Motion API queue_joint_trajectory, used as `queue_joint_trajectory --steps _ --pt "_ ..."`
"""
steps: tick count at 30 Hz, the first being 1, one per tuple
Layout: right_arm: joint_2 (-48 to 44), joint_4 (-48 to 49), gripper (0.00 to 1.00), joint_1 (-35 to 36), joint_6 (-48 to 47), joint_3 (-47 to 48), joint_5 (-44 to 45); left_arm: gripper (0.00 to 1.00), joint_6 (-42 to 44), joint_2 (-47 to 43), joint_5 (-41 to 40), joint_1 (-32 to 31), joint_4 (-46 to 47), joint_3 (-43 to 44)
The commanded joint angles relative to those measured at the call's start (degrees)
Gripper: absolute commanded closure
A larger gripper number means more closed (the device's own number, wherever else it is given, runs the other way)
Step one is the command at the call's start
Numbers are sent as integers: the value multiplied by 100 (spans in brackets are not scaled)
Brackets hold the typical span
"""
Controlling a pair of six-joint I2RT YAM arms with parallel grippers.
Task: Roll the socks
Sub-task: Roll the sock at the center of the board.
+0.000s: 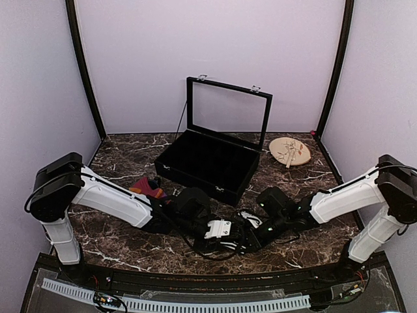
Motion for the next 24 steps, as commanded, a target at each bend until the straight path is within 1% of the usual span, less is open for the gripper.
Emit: queue_joint_trajectory --steps 1,7,12,20,24 --pt "-7 197 97 -42 59 -101 -121 50 375 249 -68 -96 -389 291" --pt "-42 227 97 -42 72 -170 -174 51 542 513 -306 -119 -481 465" --pt "-88 202 97 -42 68 -184 -212 53 698 652 -352 -119 -568 564" --pt "-62 201 97 -42 60 -200 -246 69 896 748 -157 -119 -918 780" --pt "-71 184 97 -55 42 -180 -255 82 984 877 70 -119 -1344 996"
